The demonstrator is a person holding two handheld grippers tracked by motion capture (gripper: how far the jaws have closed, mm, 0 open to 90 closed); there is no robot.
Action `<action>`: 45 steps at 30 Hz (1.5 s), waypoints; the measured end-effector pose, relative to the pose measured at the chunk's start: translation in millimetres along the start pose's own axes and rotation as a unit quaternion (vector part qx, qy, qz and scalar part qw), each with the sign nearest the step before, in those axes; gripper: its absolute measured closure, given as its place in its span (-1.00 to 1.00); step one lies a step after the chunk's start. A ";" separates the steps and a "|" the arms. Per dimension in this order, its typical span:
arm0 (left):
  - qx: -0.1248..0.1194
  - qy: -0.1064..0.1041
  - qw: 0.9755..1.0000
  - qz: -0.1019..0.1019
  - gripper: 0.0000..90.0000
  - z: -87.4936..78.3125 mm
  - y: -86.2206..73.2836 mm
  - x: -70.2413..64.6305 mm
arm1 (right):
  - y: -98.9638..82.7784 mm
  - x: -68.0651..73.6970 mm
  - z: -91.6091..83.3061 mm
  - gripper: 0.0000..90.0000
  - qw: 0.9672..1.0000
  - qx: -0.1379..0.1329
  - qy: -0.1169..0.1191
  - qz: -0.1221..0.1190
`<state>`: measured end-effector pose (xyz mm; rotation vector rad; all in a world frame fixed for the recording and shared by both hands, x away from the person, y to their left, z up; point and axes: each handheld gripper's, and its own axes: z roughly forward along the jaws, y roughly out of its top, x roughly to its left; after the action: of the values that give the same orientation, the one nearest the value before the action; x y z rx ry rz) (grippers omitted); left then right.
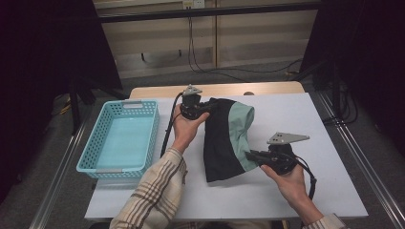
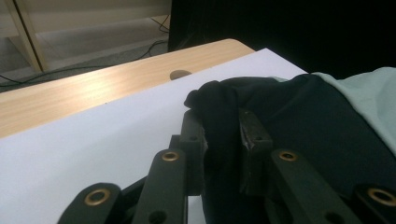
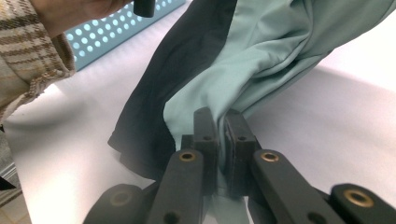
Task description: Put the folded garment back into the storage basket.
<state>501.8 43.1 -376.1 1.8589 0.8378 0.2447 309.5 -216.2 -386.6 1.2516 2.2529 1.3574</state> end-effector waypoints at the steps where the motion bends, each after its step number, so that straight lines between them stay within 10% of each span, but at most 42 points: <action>1: -0.001 0.001 1.000 0.001 0.67 -1.5 1.2 0.5 | 1.3 1.4 -0.5 0.90 1.000 -0.002 0.002 0.000; 45: -0.054 0.041 0.998 0.007 0.67 -73.8 37.4 19.6 | 55.7 43.1 12.9 0.90 0.997 -0.044 0.040 -0.041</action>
<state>494.2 101.5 -314.6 1.7641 0.8513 0.3691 321.2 -163.9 -339.1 1.0825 2.2419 1.4835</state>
